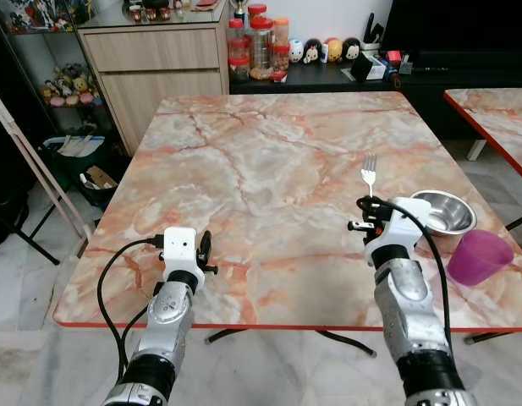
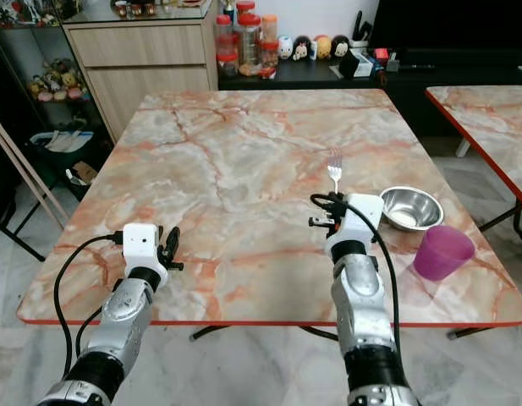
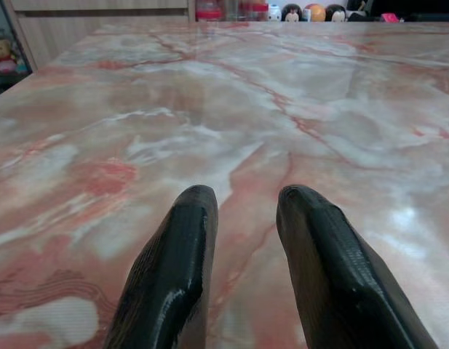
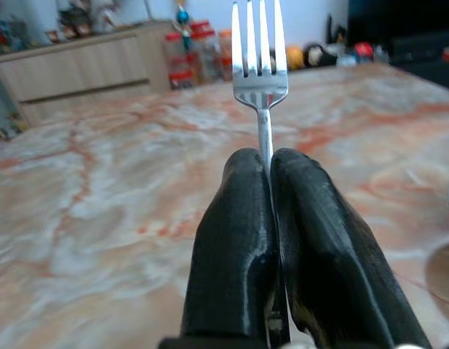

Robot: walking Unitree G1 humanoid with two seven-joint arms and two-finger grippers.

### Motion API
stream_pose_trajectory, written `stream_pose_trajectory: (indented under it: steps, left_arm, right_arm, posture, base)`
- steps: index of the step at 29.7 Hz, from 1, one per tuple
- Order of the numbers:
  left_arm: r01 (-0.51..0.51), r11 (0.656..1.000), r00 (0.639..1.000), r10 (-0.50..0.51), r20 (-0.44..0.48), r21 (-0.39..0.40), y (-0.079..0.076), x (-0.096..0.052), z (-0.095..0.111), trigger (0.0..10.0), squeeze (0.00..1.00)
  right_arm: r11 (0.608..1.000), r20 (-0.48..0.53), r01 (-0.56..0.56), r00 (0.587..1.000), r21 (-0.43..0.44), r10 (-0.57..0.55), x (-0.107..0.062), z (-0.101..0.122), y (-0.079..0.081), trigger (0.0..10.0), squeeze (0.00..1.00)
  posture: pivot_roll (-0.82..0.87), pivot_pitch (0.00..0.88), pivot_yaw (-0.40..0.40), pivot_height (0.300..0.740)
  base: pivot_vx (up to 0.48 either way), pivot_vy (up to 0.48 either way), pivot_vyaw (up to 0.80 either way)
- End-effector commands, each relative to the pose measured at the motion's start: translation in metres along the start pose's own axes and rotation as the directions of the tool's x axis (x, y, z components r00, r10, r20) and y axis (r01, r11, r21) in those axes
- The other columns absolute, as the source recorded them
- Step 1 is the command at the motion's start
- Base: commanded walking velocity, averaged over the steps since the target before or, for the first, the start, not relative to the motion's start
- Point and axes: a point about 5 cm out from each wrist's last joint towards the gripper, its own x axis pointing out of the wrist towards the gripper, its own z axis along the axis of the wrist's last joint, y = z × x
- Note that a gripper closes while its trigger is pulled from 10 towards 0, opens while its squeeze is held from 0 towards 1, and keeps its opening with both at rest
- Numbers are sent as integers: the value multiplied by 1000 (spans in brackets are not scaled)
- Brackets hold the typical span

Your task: Setting the table

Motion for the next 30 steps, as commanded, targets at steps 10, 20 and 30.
stream_pose_trajectory:
  steps: [10, 20, 30]
  left_arm:
    - [-34, 999, 997, 34, 67, -1, -2, -8, 4, 10000, 0]
    - [-80, 997, 992, 80, 93, -3, 6, -14, 5, 10000, 0]
    - [-98, 995, 989, 99, 109, -13, 7, -18, 5, 10000, 0]
  right_arm:
    - [997, 109, -35, 993, -66, 42, -15, -2, 21, 10000, 0]
    - [996, 131, -31, 990, -89, 42, -25, -8, 21, 10000, 0]
    - [994, 126, -49, 990, -96, 61, -28, -12, 27, 10000, 0]
  posture:
    - [-57, 0, 33, 740]
    - [-59, 0, 34, 740]
    - [-55, 0, 28, 740]
  base:
    - [0, 0, 0]
    - [0, 0, 0]
    - [0, 0, 0]
